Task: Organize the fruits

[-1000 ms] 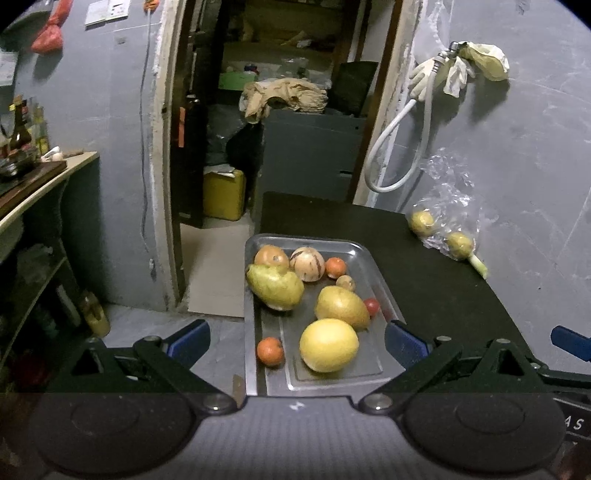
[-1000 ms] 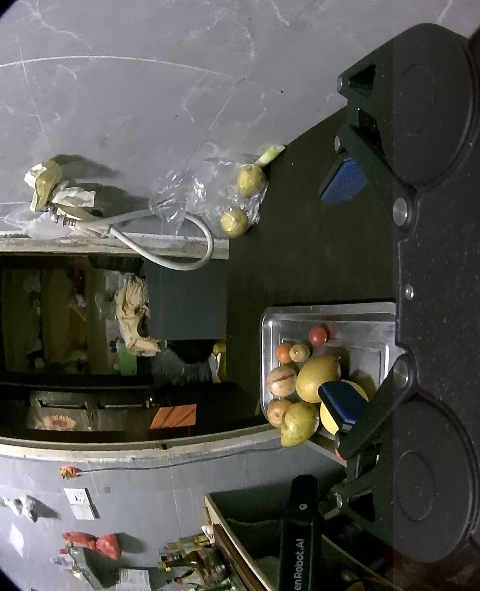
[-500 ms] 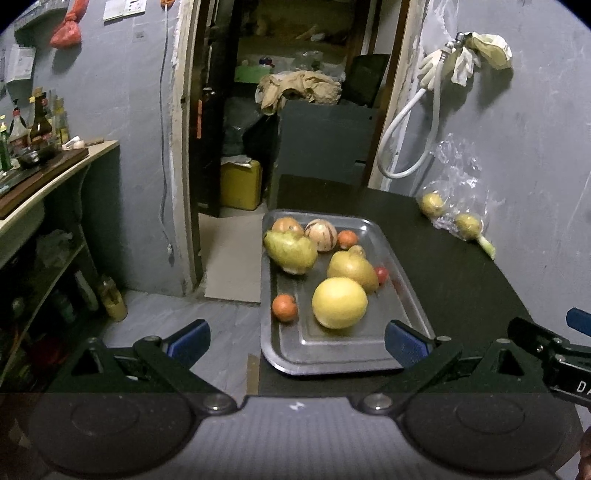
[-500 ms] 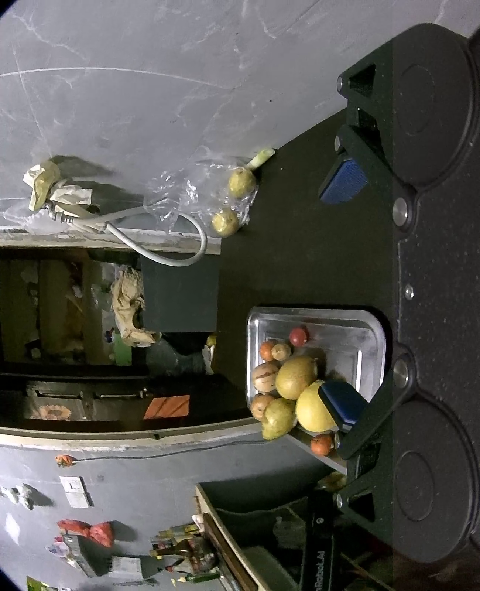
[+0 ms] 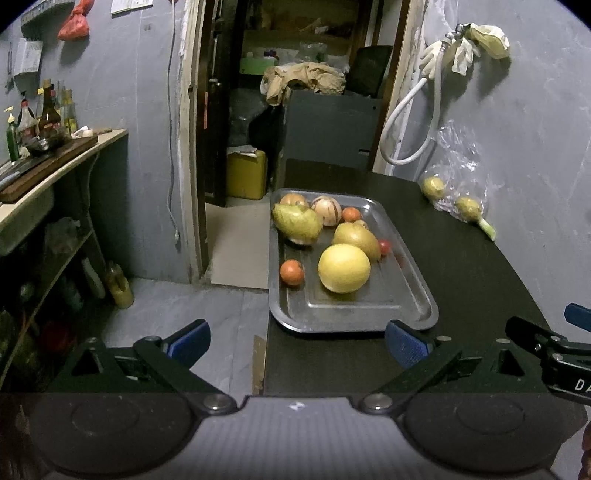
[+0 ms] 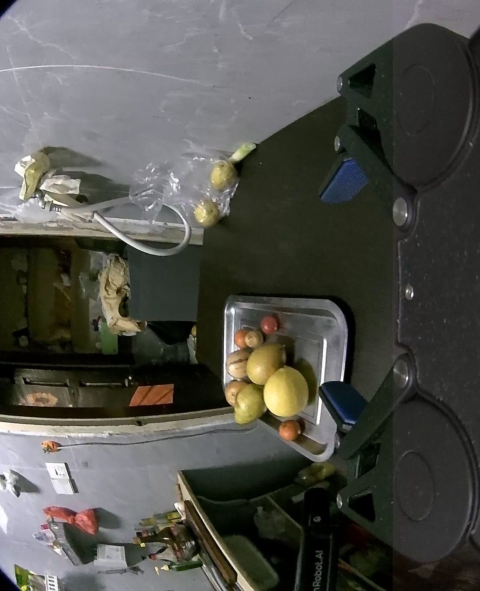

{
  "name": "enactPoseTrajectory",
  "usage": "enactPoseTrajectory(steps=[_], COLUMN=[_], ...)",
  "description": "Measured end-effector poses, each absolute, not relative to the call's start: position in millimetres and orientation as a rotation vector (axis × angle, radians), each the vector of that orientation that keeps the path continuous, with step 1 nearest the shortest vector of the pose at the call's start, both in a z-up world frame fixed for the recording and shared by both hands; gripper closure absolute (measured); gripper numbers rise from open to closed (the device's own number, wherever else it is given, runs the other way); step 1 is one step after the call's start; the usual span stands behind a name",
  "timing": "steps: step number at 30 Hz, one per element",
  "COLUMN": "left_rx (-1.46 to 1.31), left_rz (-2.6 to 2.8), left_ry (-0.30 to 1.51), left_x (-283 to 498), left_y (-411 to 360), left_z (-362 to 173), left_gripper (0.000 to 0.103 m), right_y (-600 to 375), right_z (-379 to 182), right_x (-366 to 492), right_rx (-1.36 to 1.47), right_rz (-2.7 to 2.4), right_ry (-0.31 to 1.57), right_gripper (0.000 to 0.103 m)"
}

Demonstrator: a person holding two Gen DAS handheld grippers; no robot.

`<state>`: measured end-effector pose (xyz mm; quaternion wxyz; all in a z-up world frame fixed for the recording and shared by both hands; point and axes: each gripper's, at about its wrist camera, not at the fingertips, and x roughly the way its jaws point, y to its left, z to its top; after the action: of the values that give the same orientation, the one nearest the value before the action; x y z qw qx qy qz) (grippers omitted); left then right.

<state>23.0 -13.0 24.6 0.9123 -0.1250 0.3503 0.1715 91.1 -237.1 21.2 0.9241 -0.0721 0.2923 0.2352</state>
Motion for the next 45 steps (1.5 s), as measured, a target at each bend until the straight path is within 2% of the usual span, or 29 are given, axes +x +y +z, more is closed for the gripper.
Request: enactPoseTrajectory(steps=[21,45], left_rx=[-0.262,-0.268], left_rz=[0.336,0.354], left_ry=[0.743,0.731], left_x=[-19.4,-19.7], left_y=[-19.2,-17.3], left_z=[18.0,22.1], left_gripper=[0.000,0.000], right_y=[-241.9,-236.5], right_z=[12.0,15.5], right_x=[54.4,56.9], right_rx=[-0.153,-0.153], right_rz=[0.526,0.533], right_ry=[0.651,0.642], right_gripper=[0.001,0.001])
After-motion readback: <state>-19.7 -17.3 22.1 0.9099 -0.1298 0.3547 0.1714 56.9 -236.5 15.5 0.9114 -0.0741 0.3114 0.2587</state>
